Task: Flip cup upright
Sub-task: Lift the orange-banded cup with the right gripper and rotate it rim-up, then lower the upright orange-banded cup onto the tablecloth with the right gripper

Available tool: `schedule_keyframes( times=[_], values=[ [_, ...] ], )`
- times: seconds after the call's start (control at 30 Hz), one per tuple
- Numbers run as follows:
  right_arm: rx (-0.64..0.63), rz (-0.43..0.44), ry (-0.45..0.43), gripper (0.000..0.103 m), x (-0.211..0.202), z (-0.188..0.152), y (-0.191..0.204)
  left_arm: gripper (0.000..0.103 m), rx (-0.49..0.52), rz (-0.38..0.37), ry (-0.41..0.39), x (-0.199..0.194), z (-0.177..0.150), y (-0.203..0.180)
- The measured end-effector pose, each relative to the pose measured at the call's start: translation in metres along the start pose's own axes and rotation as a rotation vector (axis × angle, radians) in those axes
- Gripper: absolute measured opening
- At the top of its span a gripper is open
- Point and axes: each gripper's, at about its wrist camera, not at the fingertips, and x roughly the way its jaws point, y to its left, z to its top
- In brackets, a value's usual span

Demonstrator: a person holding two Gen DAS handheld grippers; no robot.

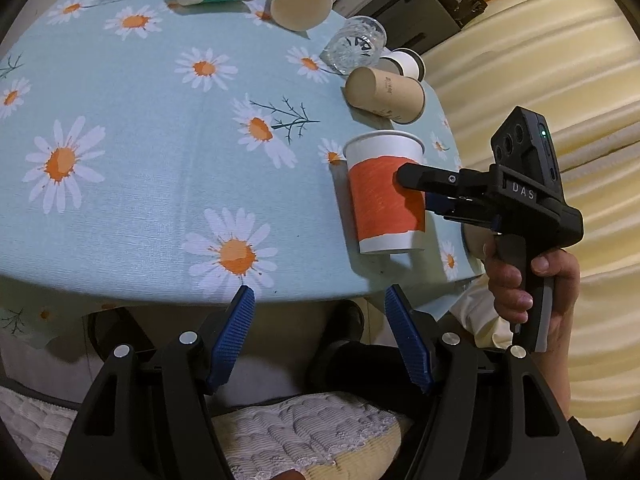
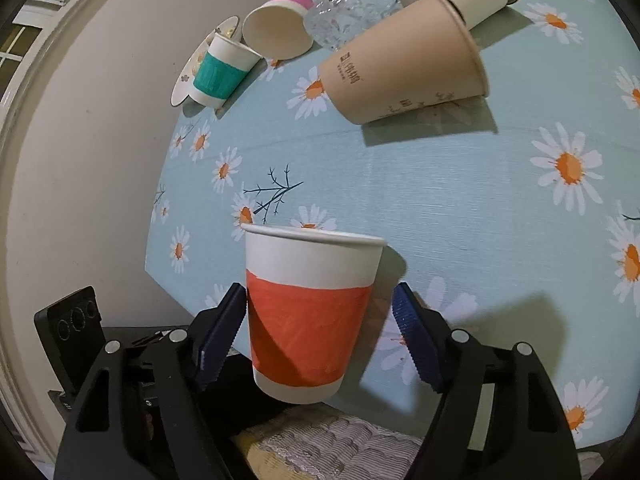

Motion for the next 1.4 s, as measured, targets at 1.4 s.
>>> schedule_keyframes(
  times=[1.4],
  values=[
    [-0.148,-0.258,-0.686,0.066,-0.068,-0.075,0.056,0.066,0.030,-0.033,-0.145,-0.021,-0.004,-0.004]
  ],
)
